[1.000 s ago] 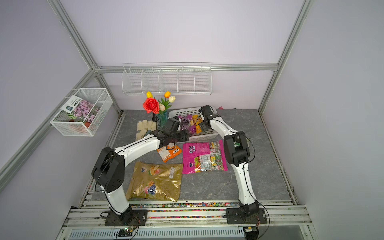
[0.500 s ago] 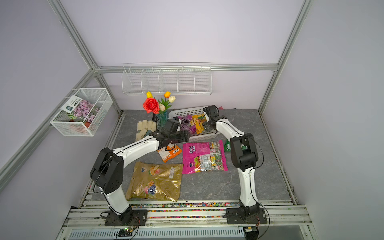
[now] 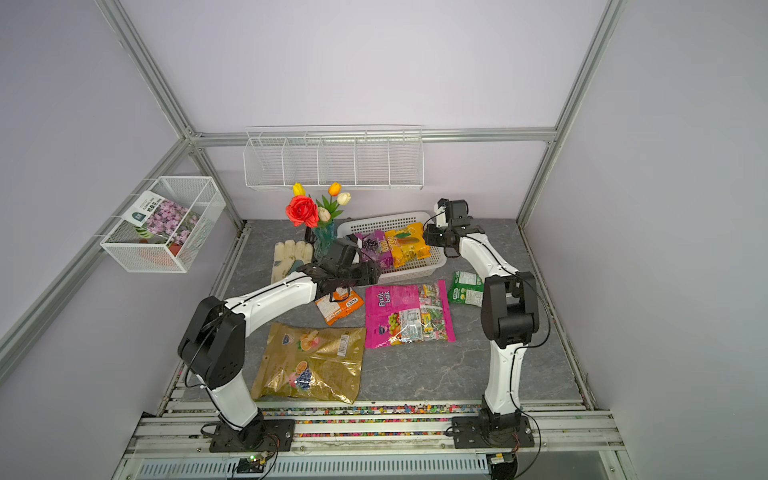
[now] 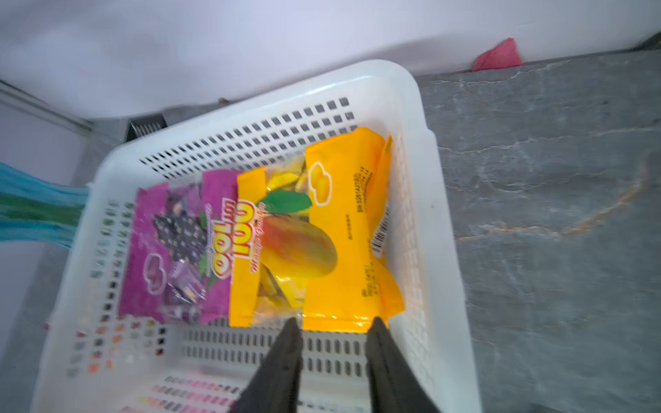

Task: Put the candies in the basket
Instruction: Place the candy in the basket.

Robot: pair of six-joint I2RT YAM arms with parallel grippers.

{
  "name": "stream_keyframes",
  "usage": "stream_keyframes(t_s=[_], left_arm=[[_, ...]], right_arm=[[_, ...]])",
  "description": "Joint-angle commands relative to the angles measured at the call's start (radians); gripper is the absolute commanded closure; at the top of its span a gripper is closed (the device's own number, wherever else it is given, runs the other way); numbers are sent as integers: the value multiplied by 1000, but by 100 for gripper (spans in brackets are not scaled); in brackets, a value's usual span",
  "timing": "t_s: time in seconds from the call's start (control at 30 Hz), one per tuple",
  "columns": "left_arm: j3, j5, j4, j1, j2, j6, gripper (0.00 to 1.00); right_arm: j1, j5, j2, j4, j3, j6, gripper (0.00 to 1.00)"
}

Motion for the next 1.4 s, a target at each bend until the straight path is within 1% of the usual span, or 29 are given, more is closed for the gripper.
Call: stream_keyframes(t_s=[0.0, 0.13, 0.23, 0.27, 0.3, 0.37, 0.4, 0.53, 0.73, 0.87, 1.0, 1.07, 1.17, 1.2, 1.37], left_arm=[[-21, 34, -54, -6, 4, -17, 23], [-21, 31, -56, -6, 9, -15, 22], [-22, 27, -56, -6, 9, -13, 22], [-21, 28, -57, -6, 11, -13, 22], [-20, 29, -56, -6, 11, -14, 22], [-15, 30, -61, -6, 16, -12, 22], [-11, 30, -67, -6, 18, -11, 22], [-7, 13, -79, -6, 12, -1, 22], [0, 17, -86, -5, 20, 3, 22], [4, 13, -89, -5, 22, 1, 22], [6, -2, -95, -5, 10, 10, 22], [4, -4, -95, -6, 5, 12, 22], [4, 1, -93, -5, 9, 12, 22], [6, 5, -93, -5, 11, 9, 22], [6, 8, -94, -4, 12, 10, 22]], right_arm=[[-2, -75, 52, 184, -43, 245, 82], [-4, -163, 112, 332, -34, 377, 85], [-6, -125, 160, 378, -16, 448, 89], [-5, -95, 186, 367, -2, 454, 92], [-8, -69, 209, 338, 20, 456, 99], [-9, -33, 265, 187, 107, 428, 100], [-9, -22, 276, 160, 121, 409, 100], [-19, 30, 268, 157, 71, 426, 98], [-34, -50, 232, 200, 93, 440, 96], [-36, -50, 196, 255, 82, 535, 100], [-34, -50, 157, 332, 42, 623, 100], [-31, -16, 138, 292, 48, 619, 100], [-2, 142, 121, 80, 130, 507, 100], [7, 173, 117, 59, 131, 492, 100], [30, 221, 143, 22, 146, 471, 100]])
